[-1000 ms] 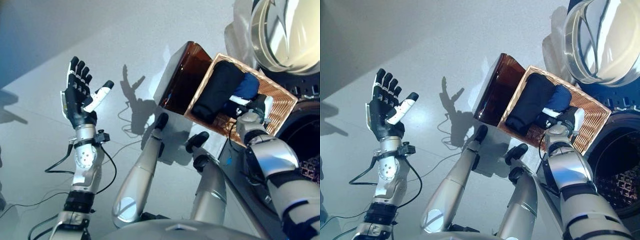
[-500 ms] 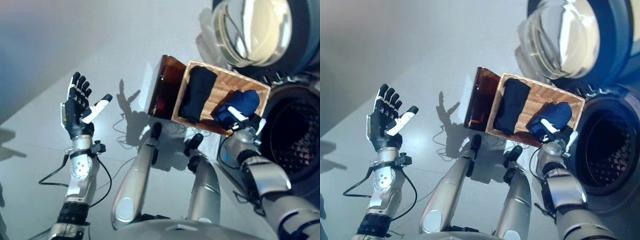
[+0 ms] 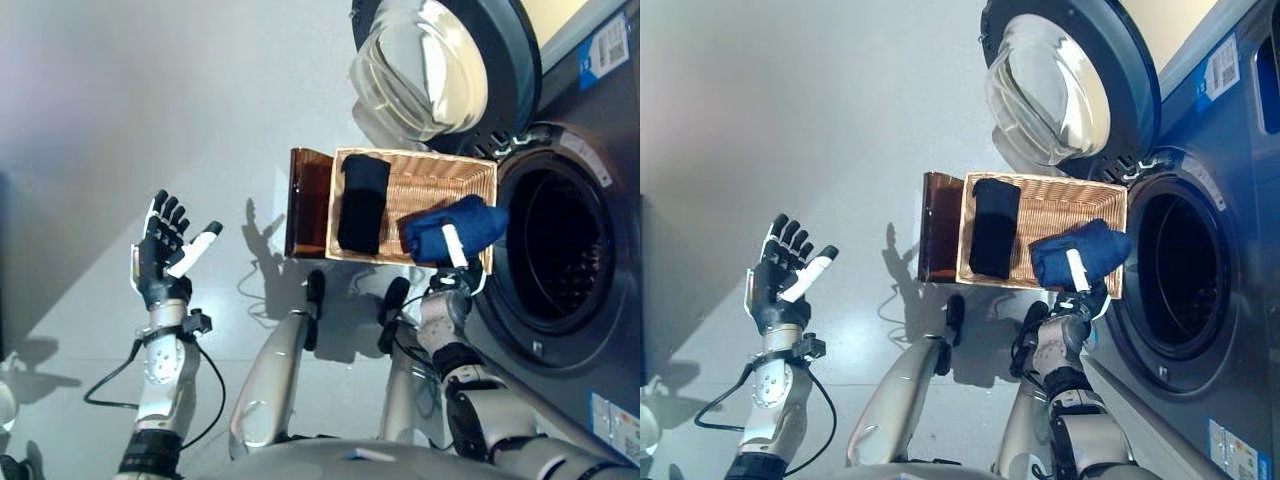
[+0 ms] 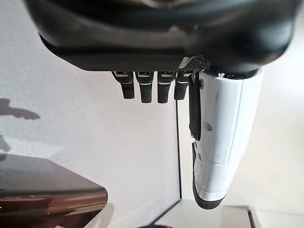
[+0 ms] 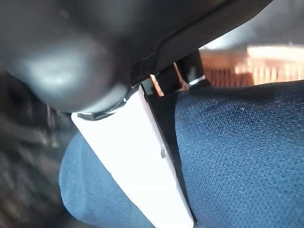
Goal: Pick up the clothes and place them into the washing machine
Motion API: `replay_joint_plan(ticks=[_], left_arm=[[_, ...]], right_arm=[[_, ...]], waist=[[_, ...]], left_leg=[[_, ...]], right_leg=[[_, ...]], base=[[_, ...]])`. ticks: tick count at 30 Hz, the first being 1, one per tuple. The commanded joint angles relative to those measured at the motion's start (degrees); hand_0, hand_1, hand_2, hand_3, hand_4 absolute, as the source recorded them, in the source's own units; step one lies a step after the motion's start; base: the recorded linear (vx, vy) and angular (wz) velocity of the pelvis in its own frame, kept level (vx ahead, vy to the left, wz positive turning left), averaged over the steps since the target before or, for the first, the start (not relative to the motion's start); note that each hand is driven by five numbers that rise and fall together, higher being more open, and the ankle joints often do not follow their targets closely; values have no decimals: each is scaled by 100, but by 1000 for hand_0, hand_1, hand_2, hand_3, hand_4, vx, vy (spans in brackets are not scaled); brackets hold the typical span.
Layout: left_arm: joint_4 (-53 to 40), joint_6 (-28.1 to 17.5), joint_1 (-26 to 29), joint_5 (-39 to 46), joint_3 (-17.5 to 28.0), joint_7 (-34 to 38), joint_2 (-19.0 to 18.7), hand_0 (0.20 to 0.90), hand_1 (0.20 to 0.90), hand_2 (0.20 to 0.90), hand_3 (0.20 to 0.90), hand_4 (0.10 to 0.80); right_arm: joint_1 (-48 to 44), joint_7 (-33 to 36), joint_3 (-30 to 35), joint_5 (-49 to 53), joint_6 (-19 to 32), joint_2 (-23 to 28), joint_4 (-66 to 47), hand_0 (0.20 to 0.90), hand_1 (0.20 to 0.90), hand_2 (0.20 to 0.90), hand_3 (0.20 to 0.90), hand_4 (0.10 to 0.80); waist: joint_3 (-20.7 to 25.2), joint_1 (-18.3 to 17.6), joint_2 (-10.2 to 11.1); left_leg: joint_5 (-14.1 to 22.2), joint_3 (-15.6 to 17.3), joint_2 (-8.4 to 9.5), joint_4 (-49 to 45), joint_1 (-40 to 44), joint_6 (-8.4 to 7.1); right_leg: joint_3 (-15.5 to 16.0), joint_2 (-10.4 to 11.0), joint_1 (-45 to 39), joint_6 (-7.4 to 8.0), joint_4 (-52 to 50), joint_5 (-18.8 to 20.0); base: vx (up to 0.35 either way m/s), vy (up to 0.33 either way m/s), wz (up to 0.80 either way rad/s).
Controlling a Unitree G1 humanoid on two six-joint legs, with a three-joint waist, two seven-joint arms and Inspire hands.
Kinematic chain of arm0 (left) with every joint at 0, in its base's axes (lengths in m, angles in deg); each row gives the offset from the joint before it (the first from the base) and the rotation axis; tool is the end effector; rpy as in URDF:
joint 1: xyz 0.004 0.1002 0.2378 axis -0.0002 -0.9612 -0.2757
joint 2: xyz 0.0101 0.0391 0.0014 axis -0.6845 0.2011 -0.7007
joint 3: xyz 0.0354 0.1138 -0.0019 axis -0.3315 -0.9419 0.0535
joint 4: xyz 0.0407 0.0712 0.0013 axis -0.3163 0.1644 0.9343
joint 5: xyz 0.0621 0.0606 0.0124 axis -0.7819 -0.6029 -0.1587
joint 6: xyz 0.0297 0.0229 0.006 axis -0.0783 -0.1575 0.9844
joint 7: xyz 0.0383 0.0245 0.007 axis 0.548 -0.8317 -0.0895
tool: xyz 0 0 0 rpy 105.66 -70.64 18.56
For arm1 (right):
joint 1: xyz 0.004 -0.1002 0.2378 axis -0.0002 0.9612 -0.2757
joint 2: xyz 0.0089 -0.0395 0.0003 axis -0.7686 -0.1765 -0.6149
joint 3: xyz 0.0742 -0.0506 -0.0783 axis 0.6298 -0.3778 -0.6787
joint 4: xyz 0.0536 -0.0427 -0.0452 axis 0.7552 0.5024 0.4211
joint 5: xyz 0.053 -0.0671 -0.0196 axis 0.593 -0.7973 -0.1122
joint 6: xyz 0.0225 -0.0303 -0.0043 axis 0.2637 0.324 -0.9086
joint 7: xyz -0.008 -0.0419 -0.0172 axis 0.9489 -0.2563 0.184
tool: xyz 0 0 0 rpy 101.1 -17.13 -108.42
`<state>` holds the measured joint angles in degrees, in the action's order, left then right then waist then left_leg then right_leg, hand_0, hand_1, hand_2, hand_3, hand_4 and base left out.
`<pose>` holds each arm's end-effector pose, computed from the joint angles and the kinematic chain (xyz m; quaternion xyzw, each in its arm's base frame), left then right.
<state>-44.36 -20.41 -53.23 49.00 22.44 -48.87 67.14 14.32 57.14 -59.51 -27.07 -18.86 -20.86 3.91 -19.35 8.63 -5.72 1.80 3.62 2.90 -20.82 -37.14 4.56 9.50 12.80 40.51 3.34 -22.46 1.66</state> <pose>0.1576 0.2032 0.0017 -0.1164 -0.0633 0.1821 0.9743 0.2543 -0.1936 -0.0110 0.4306 0.0322 -0.3944 0.8112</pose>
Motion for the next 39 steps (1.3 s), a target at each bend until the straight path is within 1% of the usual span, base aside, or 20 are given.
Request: replay_joint_plan(ticks=[1,5,7,10,12,16,18,19,20,21,22,23,24,25,27,28,30,33,36,39], left_arm=[[-157,-628,-92,177,-4,-61,-68,900,900,900,900,800],[-42,-667,-60,227,-135,-45,-95,900,900,900,900,800],[-7,-666,-93,137,-181,18,-202,900,900,900,900,800],[78,-675,-67,92,-209,79,-228,900,900,900,900,800],[251,-697,-47,105,-213,122,-278,900,900,900,900,800],[519,-709,-34,184,-190,117,-302,900,900,900,900,800],[622,-731,-38,220,-184,116,-334,900,900,900,900,800],[711,-739,-58,228,-174,91,-400,900,900,900,900,800],[716,-741,-49,230,-178,89,-397,900,900,900,900,800],[746,-751,-53,243,-151,77,-435,900,900,900,900,800],[792,-787,-39,237,-104,61,-557,900,900,900,900,800],[794,-791,-15,245,-121,55,-532,900,900,900,900,800],[804,-819,-6,249,-134,34,-604,900,900,900,900,800],[807,-825,-48,241,-144,20,-657,900,900,900,900,800],[794,-822,-83,244,-171,-6,-675,900,900,900,900,800],[794,-821,-77,243,-170,-6,-658,900,900,900,900,800],[873,-799,-122,273,-125,-11,-732,900,900,900,900,800],[895,-803,-130,277,-25,22,-736,900,900,900,900,800],[921,-832,-118,361,14,80,-665,900,900,900,900,800],[961,-849,-103,437,55,97,-631,900,900,900,900,800]], right_arm=[[-49,-423,426,940,1078,103,-441,200,200,200,200,300],[-331,-181,702,1007,1396,135,-312,200,200,200,200,300],[-594,83,855,940,1602,241,-221,200,200,200,200,300],[-825,291,974,860,1688,359,-169,200,200,200,200,300],[-1027,535,1050,691,1813,487,-202,200,200,200,200,300],[-1209,831,1137,407,1923,690,-366,200,200,200,200,300],[-1320,1049,1186,174,1960,887,-469,200,200,200,200,300],[-1523,1325,1257,-99,1945,1246,-435,200,200,200,200,300],[-1535,1360,1259,-132,1940,1253,-439,200,200,200,200,300],[-1672,1487,1303,-266,1884,1549,-374,200,200,200,200,300],[-1930,1672,1207,-582,1675,2209,-179,200,200,200,200,300],[-2005,1699,1192,-601,1639,2291,-107,200,200,200,200,300],[-2469,1840,820,-803,1390,3109,326,200,200,200,200,300],[-2718,1815,633,-840,1273,3464,415,200,200,200,200,300],[-3186,1782,215,-938,1029,4032,679,200,200,200,200,300],[-3221,1768,186,-922,1028,4051,706,200,200,200,200,300],[-3711,1787,-612,-1507,548,4724,880,200,200,200,200,300],[-4010,1848,-1038,-1820,346,5007,874,200,200,200,200,300],[-4435,1830,-1444,-1936,226,5079,755,200,200,200,200,300],[-4506,1870,-1539,-1922,229,5035,784,200,200,200,200,300]], waist=[[435,-18,-414],[448,5,-564],[386,-5,-633],[329,14,-659],[281,-10,-678],[285,-39,-661],[296,-59,-649],[341,-42,-641],[342,-31,-644],[381,-13,-652],[471,20,-651],[472,38,-673],[573,122,-690],[627,158,-688],[707,211,-721],[705,210,-732],[749,221,-695],[748,178,-701],[713,131,-709],[722,124,-728]], left_leg=[[-149,-222,90,353,-383,-421],[-35,-214,97,103,-479,-366],[120,-188,82,-398,-669,-322],[339,-157,45,-867,-860,-287],[569,-118,-49,-1367,-1000,-239],[799,-85,-152,-1749,-1063,-182],[903,-70,-201,-1899,-1067,-142],[979,-75,-239,-2013,-1117,-105],[986,-69,-245,-2022,-1127,-104],[1007,-86,-249,-2067,-1168,-97],[1037,-85,-258,-2042,-1197,-92],[1037,-76,-255,-2039,-1216,-91],[1016,-52,-267,-1988,-1275,-115],[1000,-46,-276,-1935,-1292,-126],[953,-5,-281,-1840,-1324,-145],[951,-2,-282,-1839,-1330,-144],[882,46,-309,-1665,-1299,-198],[832,87,-301,-1483,-1242,-239],[683,139,-272,-1177,-1184,-312],[633,141,-254,-1007,-1120,-332]], right_leg=[[14,-104,-195,-38,-212,-781],[-116,-131,-88,-71,-413,-845],[-207,-177,58,-129,-700,-914],[-298,-243,230,-153,-958,-1005],[-402,-332,409,-199,-1307,-1116],[-533,-453,523,-247,-1571,-1247],[-617,-540,573,-271,-1668,-1277],[-681,-608,656,-277,-1752,-1304],[-686,-613,668,-277,-1758,-1305],[-716,-629,723,-288,-1805,-1329],[-759,-609,806,-275,-1830,-1330],[-768,-607,834,-273,-1839,-1333],[-813,-555,967,-266,-1849,-1328],[-824,-533,1009,-259,-1837,-1325],[-870,-511,1106,-259,-1813,-1301],[-874,-512,1115,-258,-1814,-1299],[-903,-487,1167,-282,-1805,-1285],[-929,-469,1152,-297,-1732,-1261],[-928,-463,1107,-309,-1526,-1171],[-893,-449,1072,-298,-1424,-1140]], base=[[3,68,-2],[-12,42,-11],[-38,12,-17],[-12,5,-20],[7,2,-32],[39,7,-37],[43,24,-42],[29,19,-43],[14,-1,-35],[-5,2,-18],[-3,2,-14],[-17,6,-28],[-11,3,-42],[-8,15,-43],[6,11,-9],[13,14,13],[13,28,13],[13,29,2],[11,9,-10],[19,-2,3]])
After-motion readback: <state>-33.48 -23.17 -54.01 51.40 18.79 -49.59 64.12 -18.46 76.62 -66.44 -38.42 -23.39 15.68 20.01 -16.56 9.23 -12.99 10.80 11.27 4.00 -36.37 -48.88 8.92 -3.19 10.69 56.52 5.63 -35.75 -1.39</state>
